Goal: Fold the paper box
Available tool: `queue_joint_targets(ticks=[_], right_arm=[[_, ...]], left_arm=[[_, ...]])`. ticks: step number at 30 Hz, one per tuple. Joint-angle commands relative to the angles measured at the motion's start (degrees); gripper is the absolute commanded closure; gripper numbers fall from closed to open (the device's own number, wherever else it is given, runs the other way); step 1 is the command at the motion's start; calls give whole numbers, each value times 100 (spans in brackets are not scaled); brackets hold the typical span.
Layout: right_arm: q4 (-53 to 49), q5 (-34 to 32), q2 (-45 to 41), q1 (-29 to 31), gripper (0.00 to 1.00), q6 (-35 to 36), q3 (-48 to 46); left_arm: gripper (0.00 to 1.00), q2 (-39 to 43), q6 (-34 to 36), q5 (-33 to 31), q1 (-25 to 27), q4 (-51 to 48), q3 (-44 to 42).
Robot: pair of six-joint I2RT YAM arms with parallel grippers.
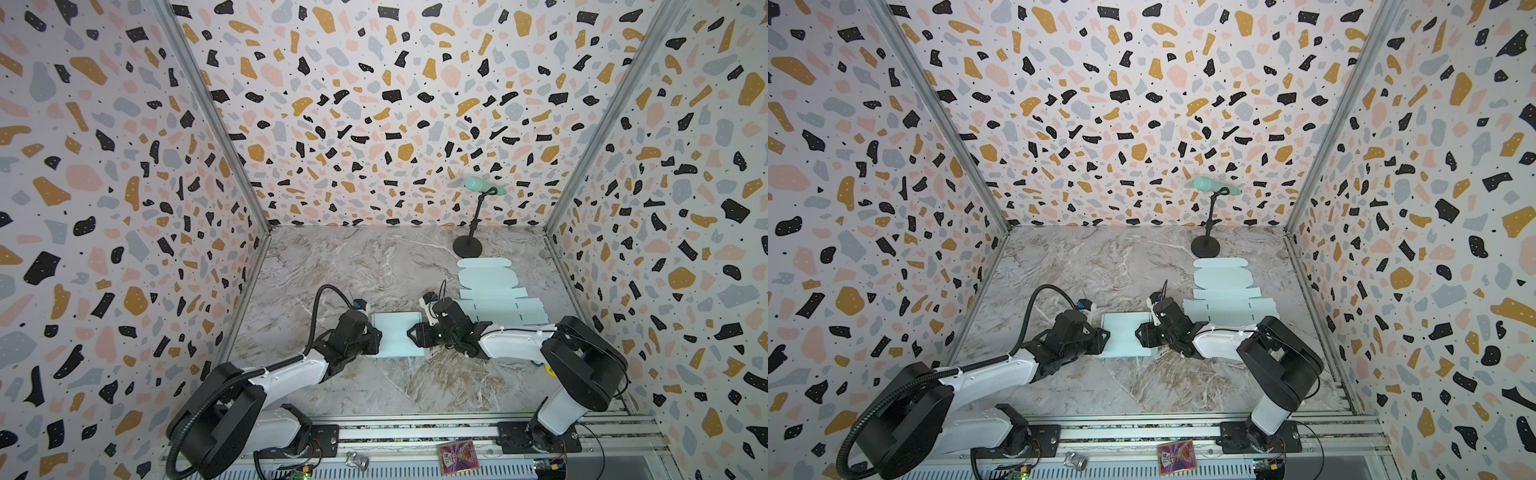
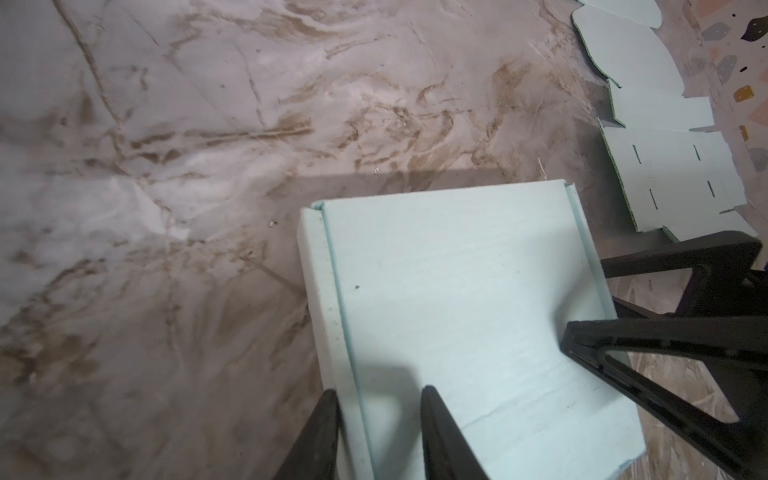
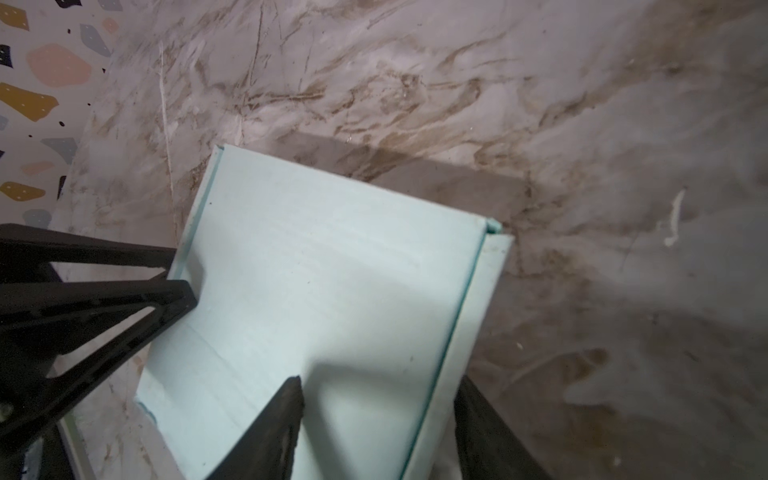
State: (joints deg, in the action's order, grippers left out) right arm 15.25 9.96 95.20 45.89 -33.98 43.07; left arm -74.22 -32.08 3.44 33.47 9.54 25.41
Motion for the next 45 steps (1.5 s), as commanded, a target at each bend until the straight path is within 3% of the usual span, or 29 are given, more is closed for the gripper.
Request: queue_joint_targets(ticks=[1, 10, 20, 25, 30, 37, 45], right_arm=[[99, 423, 142, -37, 42, 228, 425], [44, 677, 740, -407, 42, 443, 1123], [-19, 609, 694, -528, 40, 521, 1142], [-173, 463, 451, -526, 33, 565, 1103], [-198, 279, 48, -519, 25, 453, 872], [-276, -25, -757, -477, 19, 269, 332], [-663, 113, -962, -336, 18, 530, 168]], left_arm=[[66, -292, 262, 375, -153, 69, 224], [67, -1054, 517, 666, -491, 83, 845], [66, -1063, 518, 728, -618, 120, 755], [63, -872, 474, 742, -680, 84, 720], [47, -672, 469, 738, -754, -104, 794], [39, 249, 481, 383, -764, -738, 773], [42, 1080, 26, 516, -617, -841, 125]])
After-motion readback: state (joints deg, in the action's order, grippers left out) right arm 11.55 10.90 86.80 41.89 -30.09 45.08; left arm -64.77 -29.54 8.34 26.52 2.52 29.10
